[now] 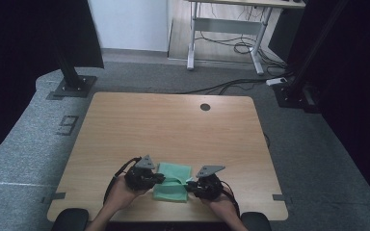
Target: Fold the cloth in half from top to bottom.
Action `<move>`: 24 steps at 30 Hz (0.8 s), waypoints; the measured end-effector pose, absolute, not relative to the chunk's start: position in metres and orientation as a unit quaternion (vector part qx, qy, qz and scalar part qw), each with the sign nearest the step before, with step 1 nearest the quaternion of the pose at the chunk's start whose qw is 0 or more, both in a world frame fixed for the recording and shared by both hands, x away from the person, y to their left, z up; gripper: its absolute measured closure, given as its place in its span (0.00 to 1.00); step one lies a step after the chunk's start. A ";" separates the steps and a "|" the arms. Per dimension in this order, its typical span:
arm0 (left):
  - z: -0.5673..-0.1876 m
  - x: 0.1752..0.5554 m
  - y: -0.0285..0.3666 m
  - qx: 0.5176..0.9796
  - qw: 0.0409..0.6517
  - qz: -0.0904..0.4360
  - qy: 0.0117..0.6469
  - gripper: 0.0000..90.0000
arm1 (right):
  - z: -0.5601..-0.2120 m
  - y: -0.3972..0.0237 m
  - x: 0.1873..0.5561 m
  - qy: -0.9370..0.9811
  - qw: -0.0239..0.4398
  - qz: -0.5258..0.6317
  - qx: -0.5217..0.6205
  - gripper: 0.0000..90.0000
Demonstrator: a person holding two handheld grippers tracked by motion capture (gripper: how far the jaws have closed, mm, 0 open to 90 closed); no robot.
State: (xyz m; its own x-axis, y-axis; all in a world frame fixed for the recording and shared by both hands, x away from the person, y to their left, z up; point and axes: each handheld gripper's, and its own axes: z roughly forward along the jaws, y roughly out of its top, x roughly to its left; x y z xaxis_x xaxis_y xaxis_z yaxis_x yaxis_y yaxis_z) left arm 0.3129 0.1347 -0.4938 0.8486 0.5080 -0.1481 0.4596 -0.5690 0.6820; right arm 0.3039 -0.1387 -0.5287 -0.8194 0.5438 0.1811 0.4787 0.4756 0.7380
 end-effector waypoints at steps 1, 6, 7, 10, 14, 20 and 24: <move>-0.496 0.311 0.136 0.884 0.376 0.032 0.275 0.90 | -0.529 -0.138 0.303 0.859 0.038 0.416 0.296 0.86; -0.513 0.304 0.141 0.884 0.368 0.025 0.287 0.88 | -0.534 -0.134 0.300 0.866 0.029 0.406 0.290 0.86; -0.517 0.303 0.142 0.884 0.365 0.023 0.291 0.87 | -0.535 -0.133 0.300 0.868 0.028 0.403 0.289 0.86; -0.526 0.303 0.143 0.888 0.353 0.025 0.294 0.87 | -0.539 -0.128 0.298 0.875 0.028 0.390 0.286 0.87; -0.530 0.309 0.139 0.889 0.350 0.040 0.293 0.88 | -0.540 -0.123 0.299 0.881 0.044 0.379 0.280 0.91; -0.534 0.336 0.132 0.880 0.359 0.057 0.306 0.89 | -0.541 -0.125 0.321 0.876 0.055 0.379 0.294 0.92; -0.535 0.357 0.126 0.873 0.367 0.064 0.316 0.90 | -0.541 -0.129 0.342 0.869 0.066 0.378 0.313 0.92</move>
